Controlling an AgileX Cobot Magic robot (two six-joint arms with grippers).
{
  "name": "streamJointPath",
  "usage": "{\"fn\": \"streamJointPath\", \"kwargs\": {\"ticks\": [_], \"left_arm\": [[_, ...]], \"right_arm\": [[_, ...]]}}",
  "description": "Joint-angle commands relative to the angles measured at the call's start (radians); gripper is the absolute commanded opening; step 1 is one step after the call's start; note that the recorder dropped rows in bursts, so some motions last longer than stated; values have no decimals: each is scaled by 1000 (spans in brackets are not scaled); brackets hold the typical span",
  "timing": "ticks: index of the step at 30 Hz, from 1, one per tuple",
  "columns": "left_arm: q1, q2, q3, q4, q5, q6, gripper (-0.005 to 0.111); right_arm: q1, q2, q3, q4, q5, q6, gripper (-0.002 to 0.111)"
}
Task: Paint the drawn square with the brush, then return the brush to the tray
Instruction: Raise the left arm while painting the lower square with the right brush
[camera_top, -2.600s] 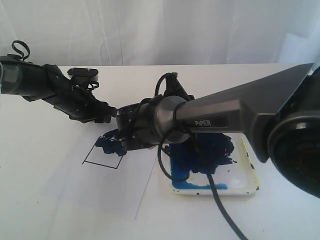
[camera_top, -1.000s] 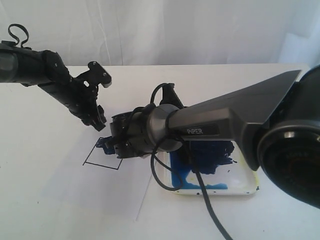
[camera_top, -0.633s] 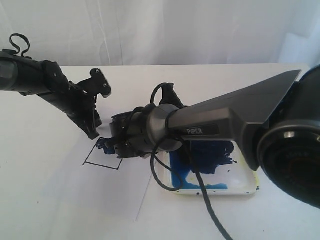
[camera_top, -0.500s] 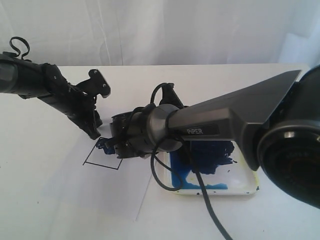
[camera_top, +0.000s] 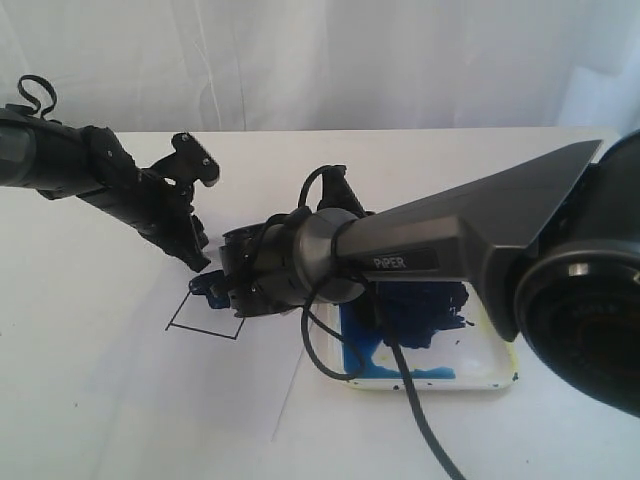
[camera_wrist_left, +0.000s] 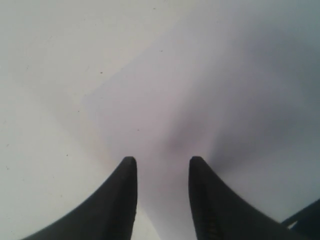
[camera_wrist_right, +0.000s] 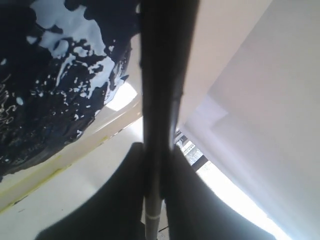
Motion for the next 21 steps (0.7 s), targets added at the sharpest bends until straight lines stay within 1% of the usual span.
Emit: {"fn": "streamJointPath", "kwargs": {"ticks": [1,7,9,17,21], "left_arm": [[3,0,5,-21,6,-96,40],[3,0,5,-21,38,-181,40],[3,0,5,-21,38,-181,40],[3,0,5,-21,52,-187,40],[3,0,5,-21,64,-187,40]], "right_arm": [[0,-1,2,-13,37,0,0],[-3,19,2,-35,29,-31,0],[-3,33,2,-74,29,-13,0],[-3,51,2,-105,19,-9,0],[-3,56,0,-111,14,44,0]]}}
